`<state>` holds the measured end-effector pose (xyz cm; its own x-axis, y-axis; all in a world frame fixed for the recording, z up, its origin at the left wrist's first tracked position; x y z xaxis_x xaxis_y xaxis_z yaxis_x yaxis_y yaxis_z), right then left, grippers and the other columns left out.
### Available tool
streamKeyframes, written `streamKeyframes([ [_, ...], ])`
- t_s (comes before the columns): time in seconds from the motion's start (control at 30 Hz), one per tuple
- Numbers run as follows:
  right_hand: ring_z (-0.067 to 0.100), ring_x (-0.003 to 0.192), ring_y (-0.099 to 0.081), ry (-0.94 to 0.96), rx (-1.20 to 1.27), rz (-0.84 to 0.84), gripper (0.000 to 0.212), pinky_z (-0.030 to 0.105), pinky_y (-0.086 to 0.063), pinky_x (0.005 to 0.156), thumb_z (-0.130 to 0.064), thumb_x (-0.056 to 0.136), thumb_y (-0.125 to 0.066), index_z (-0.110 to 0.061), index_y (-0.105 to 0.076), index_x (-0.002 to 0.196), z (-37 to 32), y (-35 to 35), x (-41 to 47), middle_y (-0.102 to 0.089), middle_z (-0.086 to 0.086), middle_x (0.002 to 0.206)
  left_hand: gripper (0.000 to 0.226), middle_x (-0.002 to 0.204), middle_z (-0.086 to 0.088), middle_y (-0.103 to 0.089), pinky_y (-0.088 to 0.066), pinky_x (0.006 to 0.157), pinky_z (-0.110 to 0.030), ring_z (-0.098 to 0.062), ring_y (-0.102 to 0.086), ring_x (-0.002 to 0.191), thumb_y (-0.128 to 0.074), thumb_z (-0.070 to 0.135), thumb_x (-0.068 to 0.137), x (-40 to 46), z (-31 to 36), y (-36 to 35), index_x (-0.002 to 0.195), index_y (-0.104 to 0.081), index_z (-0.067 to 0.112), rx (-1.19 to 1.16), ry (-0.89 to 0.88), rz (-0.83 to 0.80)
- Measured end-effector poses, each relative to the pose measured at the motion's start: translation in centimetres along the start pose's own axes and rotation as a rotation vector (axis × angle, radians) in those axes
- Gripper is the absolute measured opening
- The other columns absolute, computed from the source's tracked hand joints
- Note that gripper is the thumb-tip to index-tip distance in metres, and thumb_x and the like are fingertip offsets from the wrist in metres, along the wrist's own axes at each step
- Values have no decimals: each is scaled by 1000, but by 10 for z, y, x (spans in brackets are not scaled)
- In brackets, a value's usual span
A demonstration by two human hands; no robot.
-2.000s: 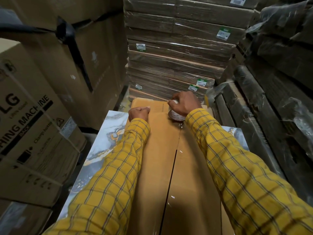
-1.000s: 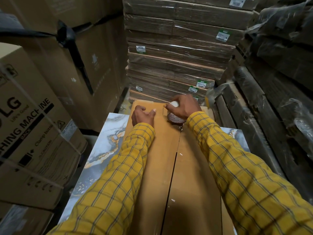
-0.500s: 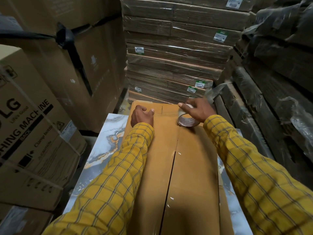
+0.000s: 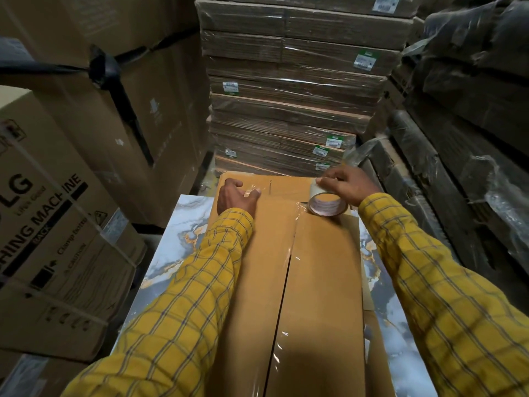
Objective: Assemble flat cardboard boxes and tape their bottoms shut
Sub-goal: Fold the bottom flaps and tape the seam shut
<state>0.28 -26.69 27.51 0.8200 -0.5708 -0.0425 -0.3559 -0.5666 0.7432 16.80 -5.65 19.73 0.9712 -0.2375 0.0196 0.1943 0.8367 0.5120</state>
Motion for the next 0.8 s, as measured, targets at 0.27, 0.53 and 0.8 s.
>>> streamKeyframes([
  [0.27, 22, 84, -64, -161, 698, 146, 16, 28, -51, 74, -13, 96, -62, -2, -71, 103, 30, -8, -20, -69, 15, 98, 48, 106, -3, -66, -52, 92, -42, -27, -61, 101, -80, 47, 74, 1, -1, -4, 111, -55, 26, 27, -15, -1],
  [0.53, 14, 85, -65, 19, 173, 147, 28, 30, -48, 80, -37, 93, -69, -12, -75, 82, 22, 9, -26, -73, -2, 88, 42, 100, 1, -64, -48, 85, -33, -21, -56, 92, -79, 46, 77, 0, -3, -2, 104, -57, 22, 25, -18, 22],
  [0.8, 24, 103, -66, -193, 974, 177, 54, 36, -53, 89, -33, 84, -67, 3, -65, 125, 59, -7, -35, -68, 15, 121, 39, 95, 3, -65, -50, 86, -36, -21, -58, 92, -79, 48, 77, -3, 0, -3, 97, -58, 23, 64, -25, 46],
])
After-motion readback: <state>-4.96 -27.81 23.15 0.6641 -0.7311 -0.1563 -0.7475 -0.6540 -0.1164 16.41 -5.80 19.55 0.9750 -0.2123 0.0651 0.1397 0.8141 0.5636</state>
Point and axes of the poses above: each hand's wrist, its own x-axis towards the middle knuckle, its own y-axis out of the back of the hand, z = x × y, the point moved 1 cm from there along x, towards the middle knuckle
